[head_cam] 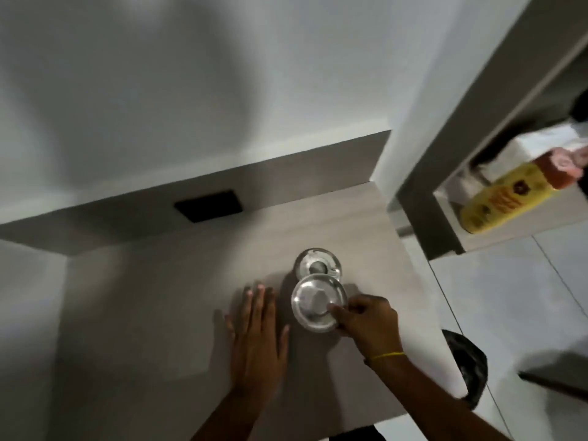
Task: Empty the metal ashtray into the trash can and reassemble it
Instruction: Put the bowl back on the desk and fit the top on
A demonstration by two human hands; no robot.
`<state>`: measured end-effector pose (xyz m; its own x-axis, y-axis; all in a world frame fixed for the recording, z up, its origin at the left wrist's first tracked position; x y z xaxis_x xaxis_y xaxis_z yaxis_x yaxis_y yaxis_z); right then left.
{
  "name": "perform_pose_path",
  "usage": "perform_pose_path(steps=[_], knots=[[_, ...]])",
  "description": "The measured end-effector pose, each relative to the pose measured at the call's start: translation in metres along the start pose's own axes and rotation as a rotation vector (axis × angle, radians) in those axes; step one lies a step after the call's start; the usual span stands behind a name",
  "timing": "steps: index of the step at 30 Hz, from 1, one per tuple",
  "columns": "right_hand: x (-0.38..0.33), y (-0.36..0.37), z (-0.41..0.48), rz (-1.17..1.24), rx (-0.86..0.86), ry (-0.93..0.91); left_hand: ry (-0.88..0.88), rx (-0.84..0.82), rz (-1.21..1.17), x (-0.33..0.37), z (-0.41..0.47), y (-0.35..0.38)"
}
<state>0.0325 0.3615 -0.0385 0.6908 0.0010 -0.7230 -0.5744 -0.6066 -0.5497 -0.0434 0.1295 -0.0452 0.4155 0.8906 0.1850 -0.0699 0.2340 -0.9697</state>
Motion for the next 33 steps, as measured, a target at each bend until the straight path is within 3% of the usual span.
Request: perform_pose_path(steps=[8, 18, 20, 23, 26, 30, 33], knots=[[-0.006, 0.086, -0.009, -0.041, -0.085, 0.096, -0.13, 0.094, 0.059, -0.081, -0.008, 0.011], [-0.016, 0.081, -0.01, -0.116, -0.024, 0.042, -0.128, 0.18, 0.005, -0.077, 0.001, 0.004], [-0.029, 0.066, -0.01, -0.218, 0.017, -0.07, -0.116, 0.174, -0.006, -0.072, -0.002, 0.005], [-0.063, 0.061, -0.012, -0.463, 0.118, -0.431, -0.132, 0.154, -0.003, -0.087, -0.014, 0.014], [-0.099, 0.067, -0.009, -0.547, 0.07, -0.684, -0.152, 0.153, -0.001, -0.092, -0.019, 0.013], [-0.105, 0.095, 0.0, -0.852, -0.23, -0.709, -0.162, 0.149, -0.009, -0.092, -0.013, 0.01], [-0.106, 0.101, -0.005, -0.942, -0.322, -0.743, -0.165, 0.133, -0.013, -0.09, -0.013, 0.01]])
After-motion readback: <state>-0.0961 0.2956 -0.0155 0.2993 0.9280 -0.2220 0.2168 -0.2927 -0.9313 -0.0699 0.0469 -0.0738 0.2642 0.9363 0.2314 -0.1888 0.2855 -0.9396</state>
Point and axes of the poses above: each hand's wrist, its own z-axis towards the middle knuckle, its own y-axis out of the palm, x = y × z, the point moved 9 cm from there along z, towards the middle knuckle, and after that the axes turned 15 degrees about x, right-handed, at the moved point
